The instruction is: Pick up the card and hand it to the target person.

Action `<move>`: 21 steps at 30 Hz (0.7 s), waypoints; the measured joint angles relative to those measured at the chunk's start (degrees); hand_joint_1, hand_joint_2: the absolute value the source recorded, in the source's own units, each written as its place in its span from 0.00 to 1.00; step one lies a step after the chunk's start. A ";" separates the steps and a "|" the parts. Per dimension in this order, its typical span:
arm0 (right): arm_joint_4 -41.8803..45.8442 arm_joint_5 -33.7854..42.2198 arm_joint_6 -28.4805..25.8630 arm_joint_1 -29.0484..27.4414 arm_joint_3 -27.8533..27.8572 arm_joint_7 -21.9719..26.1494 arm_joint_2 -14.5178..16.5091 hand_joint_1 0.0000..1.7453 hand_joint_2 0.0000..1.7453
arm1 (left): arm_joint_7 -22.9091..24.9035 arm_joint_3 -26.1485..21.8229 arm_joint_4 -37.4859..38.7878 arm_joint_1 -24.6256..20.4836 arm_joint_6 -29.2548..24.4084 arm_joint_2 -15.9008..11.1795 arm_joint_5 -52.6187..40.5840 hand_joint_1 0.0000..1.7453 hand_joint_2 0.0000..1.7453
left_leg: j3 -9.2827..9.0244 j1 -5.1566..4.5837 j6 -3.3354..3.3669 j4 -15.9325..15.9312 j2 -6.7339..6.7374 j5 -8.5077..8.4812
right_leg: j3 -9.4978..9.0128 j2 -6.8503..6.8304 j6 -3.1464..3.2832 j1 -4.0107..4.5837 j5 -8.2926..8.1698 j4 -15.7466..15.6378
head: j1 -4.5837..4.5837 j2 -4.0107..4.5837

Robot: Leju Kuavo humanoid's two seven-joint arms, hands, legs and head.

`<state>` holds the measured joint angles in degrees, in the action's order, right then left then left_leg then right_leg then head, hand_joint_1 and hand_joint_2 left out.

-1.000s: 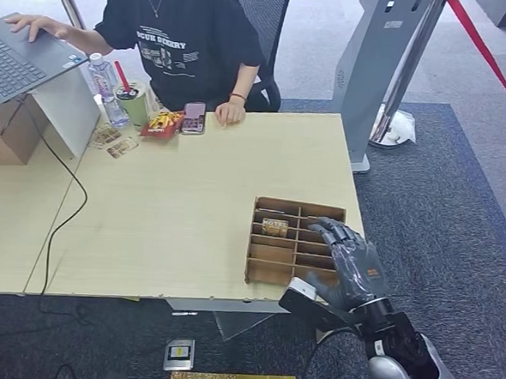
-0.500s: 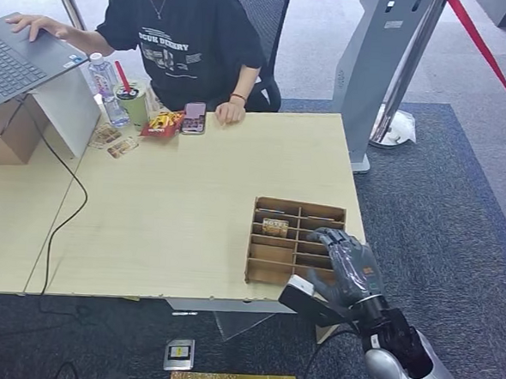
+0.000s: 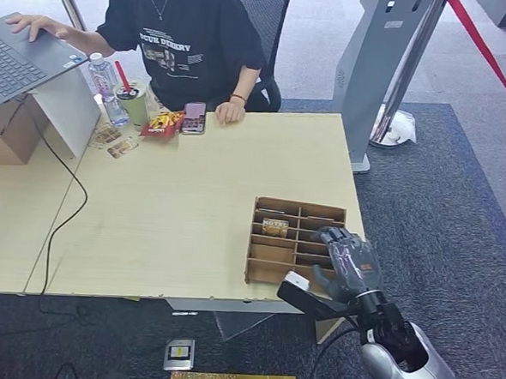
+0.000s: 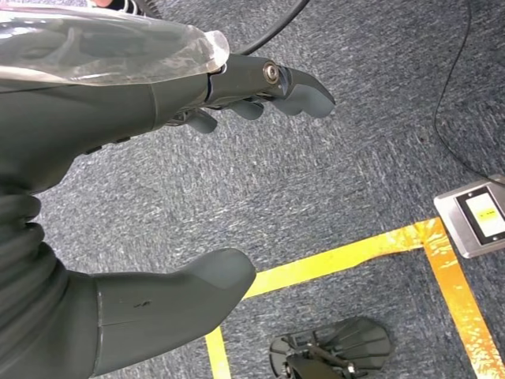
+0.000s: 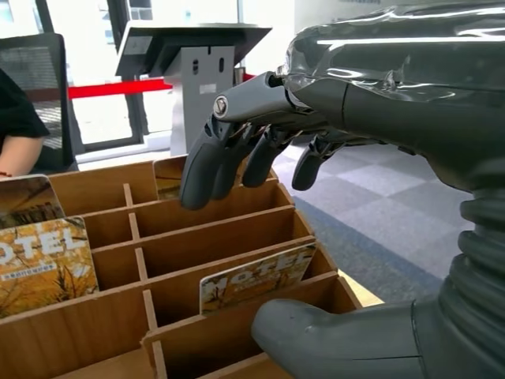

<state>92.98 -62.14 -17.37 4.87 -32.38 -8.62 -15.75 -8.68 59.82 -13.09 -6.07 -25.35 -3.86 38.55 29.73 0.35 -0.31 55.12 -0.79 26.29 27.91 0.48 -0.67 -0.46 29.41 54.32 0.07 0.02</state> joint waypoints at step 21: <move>-1.75 -12.36 3.69 1.18 -1.22 -5.06 0.65 1.00 1.00 | 0.00 0.00 0.00 0.06 -0.52 0.20 0.63 0.00 1.00 | -0.01 0.00 0.00 0.00 0.00 0.00 | 0.00 0.00 0.00 0.00 0.00 0.00 | 0.00 0.00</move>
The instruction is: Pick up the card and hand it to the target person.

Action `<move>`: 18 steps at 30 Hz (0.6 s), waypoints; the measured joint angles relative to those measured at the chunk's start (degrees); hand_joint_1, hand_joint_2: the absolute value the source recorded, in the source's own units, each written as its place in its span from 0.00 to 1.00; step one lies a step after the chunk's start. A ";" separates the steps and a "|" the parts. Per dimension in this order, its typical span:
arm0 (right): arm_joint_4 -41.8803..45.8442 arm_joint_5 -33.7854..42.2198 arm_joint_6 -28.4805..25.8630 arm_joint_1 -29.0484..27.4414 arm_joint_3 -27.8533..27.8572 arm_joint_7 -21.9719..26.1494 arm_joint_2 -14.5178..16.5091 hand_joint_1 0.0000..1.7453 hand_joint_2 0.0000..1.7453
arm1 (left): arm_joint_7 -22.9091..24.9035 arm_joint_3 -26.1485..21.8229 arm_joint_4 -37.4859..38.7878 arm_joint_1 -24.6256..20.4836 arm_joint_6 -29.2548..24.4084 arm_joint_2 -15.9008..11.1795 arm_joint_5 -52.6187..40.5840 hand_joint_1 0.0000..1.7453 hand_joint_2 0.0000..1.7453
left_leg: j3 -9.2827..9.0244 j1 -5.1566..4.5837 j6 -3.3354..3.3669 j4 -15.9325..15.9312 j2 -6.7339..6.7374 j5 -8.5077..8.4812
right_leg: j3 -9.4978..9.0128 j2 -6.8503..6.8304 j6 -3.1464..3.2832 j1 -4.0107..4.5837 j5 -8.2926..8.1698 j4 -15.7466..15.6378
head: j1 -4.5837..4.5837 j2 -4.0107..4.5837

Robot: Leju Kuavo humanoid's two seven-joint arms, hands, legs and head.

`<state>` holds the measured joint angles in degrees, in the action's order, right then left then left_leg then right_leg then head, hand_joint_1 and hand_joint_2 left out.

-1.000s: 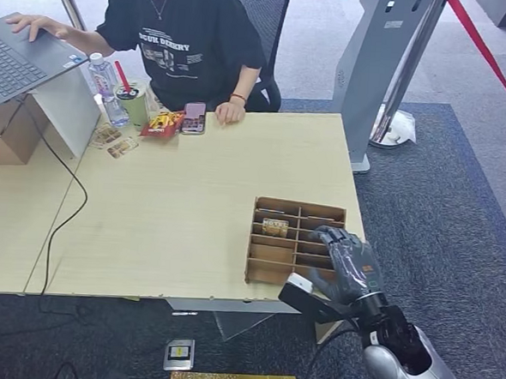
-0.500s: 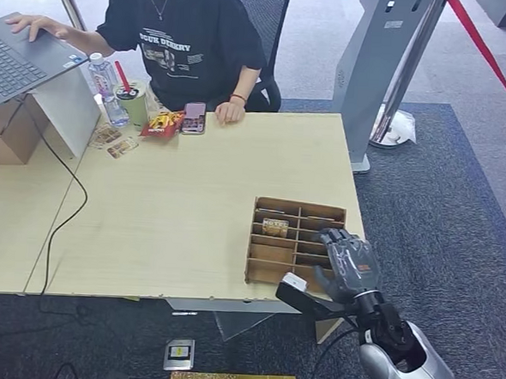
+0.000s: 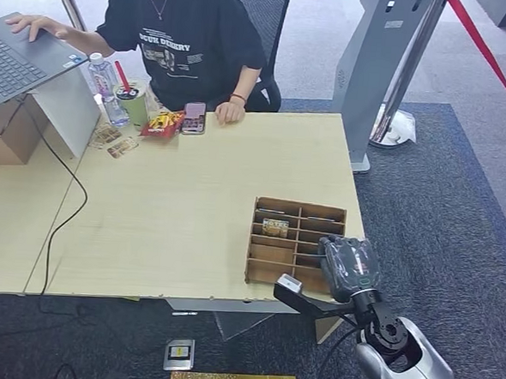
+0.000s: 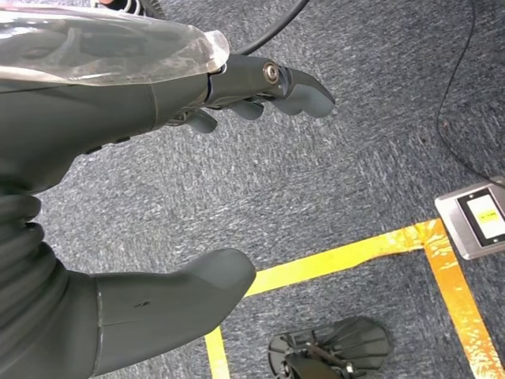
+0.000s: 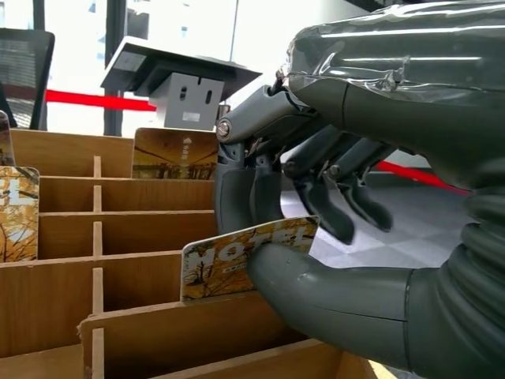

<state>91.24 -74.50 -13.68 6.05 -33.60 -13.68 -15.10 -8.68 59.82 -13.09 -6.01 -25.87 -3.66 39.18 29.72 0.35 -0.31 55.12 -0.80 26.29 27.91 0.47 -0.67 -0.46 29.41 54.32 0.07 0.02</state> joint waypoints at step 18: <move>11.17 2.01 3.68 -1.49 3.42 0.79 -1.74 1.00 1.00 | -0.22 0.00 0.01 0.07 0.10 -0.03 -0.03 0.00 1.00 | -0.02 -0.01 0.00 0.02 0.02 0.00 | 0.03 0.02 0.00 -0.02 0.00 -0.01 | 0.00 0.00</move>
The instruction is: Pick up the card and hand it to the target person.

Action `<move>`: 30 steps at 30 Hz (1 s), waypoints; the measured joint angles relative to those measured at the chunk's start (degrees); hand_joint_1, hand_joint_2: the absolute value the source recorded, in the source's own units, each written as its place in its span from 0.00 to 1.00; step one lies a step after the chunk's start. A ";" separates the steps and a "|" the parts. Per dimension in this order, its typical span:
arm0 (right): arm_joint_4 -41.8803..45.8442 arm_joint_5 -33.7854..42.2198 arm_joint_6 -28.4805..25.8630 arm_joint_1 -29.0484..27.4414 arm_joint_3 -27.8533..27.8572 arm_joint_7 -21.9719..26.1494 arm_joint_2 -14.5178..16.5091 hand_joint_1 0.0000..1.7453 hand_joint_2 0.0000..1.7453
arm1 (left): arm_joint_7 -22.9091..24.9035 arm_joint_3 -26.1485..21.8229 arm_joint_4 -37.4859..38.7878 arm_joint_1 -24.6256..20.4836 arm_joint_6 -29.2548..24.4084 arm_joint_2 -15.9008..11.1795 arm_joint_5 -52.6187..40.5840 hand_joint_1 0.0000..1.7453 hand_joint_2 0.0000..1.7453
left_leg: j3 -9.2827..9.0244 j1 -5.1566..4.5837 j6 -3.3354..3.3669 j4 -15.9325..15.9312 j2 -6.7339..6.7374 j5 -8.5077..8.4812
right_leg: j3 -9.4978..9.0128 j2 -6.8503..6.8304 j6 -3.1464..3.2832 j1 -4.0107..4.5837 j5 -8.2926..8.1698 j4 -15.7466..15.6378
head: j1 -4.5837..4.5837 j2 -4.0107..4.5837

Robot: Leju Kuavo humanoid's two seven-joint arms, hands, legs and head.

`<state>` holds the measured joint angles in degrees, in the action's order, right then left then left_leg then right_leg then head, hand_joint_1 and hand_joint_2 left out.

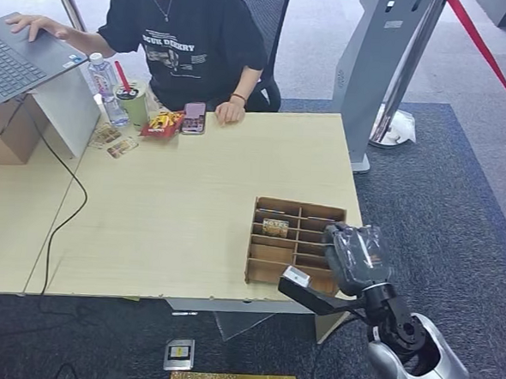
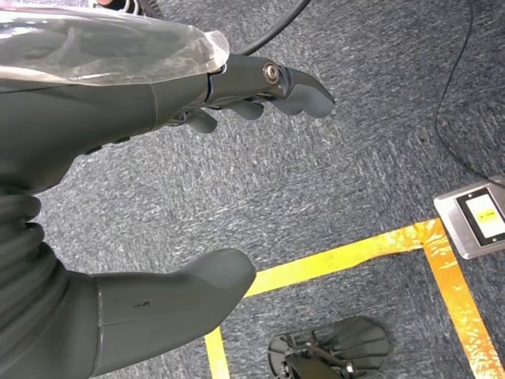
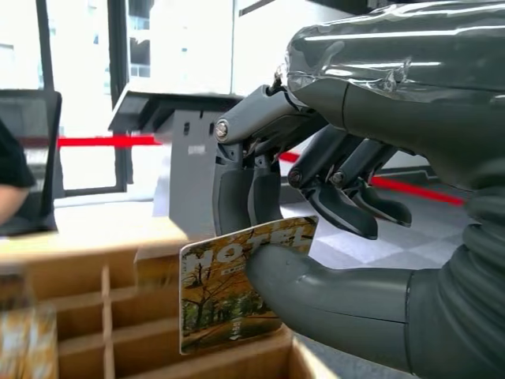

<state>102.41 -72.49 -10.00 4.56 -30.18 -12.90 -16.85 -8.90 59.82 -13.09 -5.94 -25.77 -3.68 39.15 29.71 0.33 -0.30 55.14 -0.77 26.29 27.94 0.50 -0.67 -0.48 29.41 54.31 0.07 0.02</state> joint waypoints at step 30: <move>-5.86 -8.23 -16.35 24.28 8.88 -2.14 0.51 1.00 1.00 | 2.99 1.11 0.10 -3.14 1.55 0.63 -4.01 0.00 1.00 | 0.15 0.00 -0.01 0.00 -0.16 -0.06 | -0.04 -0.12 0.01 0.02 -0.07 0.12 | 0.00 0.00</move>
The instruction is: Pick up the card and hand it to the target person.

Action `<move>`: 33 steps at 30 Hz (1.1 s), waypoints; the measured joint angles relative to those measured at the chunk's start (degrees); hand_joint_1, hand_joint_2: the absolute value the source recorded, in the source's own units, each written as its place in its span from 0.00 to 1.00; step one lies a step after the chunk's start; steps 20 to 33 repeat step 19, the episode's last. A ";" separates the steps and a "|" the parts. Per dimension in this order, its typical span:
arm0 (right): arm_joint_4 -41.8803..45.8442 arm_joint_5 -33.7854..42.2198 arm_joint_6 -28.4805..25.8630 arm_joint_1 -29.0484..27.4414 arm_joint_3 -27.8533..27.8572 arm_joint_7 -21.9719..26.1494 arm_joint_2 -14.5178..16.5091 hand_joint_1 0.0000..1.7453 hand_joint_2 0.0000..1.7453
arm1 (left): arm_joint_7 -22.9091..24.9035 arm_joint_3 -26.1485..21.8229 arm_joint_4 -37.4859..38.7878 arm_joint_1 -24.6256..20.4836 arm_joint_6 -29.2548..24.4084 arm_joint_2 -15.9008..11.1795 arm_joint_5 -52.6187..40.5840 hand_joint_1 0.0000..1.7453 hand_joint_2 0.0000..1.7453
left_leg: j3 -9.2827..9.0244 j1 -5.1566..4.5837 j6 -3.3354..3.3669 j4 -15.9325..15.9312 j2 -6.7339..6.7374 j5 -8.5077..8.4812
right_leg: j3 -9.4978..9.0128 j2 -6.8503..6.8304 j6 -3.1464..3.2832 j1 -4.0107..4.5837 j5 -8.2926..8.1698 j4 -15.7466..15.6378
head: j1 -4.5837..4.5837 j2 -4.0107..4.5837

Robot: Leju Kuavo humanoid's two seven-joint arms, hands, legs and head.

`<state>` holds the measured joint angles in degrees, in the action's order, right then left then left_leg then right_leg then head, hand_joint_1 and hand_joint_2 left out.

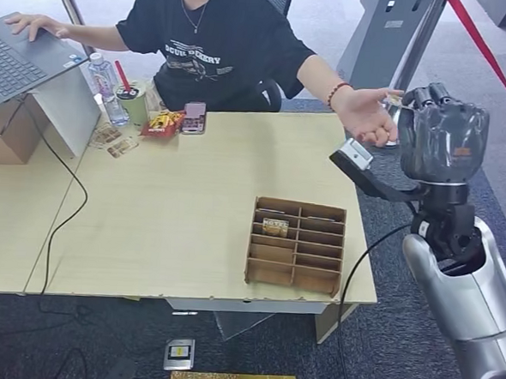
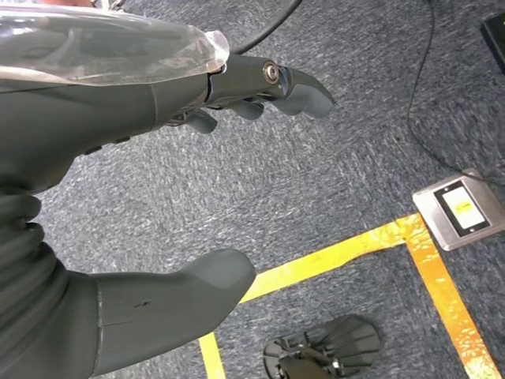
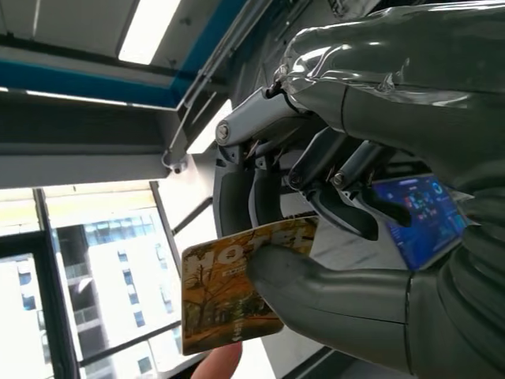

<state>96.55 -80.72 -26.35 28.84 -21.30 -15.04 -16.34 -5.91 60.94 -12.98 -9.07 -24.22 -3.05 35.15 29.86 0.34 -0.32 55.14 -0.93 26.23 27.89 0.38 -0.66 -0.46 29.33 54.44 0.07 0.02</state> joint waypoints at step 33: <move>-37.51 6.20 -1.05 16.26 -9.64 4.00 9.75 0.00 1.00 | 0.00 0.02 0.00 -0.08 -0.02 0.12 0.68 0.00 1.00 | 0.14 0.03 -0.03 0.01 -0.22 -0.07 | 0.14 -0.18 0.00 0.01 0.01 0.00 | 0.00 0.00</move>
